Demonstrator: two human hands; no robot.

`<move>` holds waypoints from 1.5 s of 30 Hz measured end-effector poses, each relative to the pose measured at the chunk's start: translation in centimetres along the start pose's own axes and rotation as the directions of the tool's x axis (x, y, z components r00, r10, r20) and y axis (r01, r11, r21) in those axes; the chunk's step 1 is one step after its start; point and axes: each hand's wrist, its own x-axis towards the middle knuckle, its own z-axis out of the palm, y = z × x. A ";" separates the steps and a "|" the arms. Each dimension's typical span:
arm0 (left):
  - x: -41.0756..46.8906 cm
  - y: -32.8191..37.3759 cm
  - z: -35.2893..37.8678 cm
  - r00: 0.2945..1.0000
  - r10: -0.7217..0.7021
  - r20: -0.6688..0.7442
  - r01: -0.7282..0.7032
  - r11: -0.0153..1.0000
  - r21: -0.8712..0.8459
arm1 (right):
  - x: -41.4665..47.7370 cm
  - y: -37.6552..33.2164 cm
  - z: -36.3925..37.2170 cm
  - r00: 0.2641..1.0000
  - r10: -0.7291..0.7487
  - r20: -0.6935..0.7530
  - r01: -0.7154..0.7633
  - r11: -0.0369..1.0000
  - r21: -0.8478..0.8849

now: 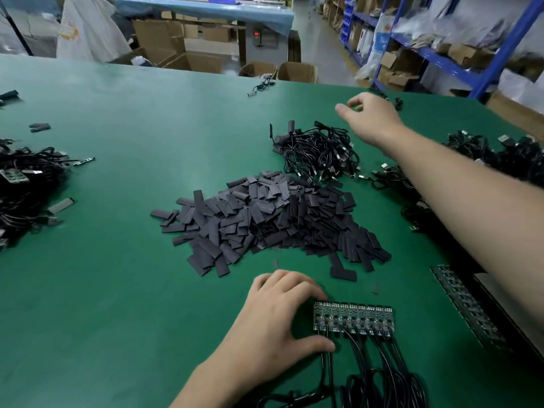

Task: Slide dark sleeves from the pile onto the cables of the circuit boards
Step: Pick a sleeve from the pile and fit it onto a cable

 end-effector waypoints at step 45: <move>0.5 0.7 -1.3 0.937 -0.296 0.189 0.320 0.498 -0.806 | -25.8 6.4 3.6 0.857 -0.277 0.435 0.111 0.923 0.367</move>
